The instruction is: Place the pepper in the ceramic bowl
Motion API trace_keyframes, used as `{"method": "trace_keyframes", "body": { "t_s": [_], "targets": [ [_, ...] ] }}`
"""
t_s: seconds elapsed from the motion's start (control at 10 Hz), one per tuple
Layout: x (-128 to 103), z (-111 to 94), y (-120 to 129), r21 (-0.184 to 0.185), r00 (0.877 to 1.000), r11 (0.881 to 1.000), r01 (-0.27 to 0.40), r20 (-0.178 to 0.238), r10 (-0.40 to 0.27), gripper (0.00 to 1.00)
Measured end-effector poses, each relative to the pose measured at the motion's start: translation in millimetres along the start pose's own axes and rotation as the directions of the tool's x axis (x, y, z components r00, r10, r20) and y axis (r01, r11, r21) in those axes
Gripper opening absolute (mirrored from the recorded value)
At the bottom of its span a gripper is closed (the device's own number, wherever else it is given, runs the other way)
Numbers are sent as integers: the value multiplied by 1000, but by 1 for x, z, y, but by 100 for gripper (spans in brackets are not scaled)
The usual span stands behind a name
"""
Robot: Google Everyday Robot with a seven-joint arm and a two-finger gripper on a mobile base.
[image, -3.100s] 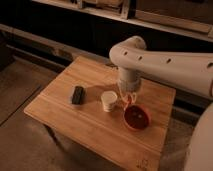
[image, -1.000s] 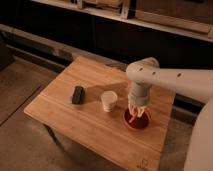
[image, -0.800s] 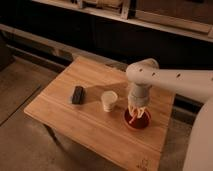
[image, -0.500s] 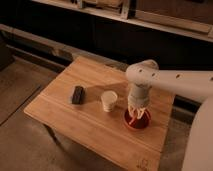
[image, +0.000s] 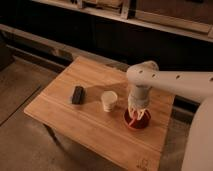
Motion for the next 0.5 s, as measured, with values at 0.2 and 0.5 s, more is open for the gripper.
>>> {"method": "trace_keyframes", "body": {
  "t_s": [0.2, 0.5],
  "targets": [
    [0, -1, 1, 0, 1000, 1000, 0, 0, 0, 45],
    [-1, -4, 1, -5, 1000, 1000, -3, 5, 3, 45]
  ]
}}
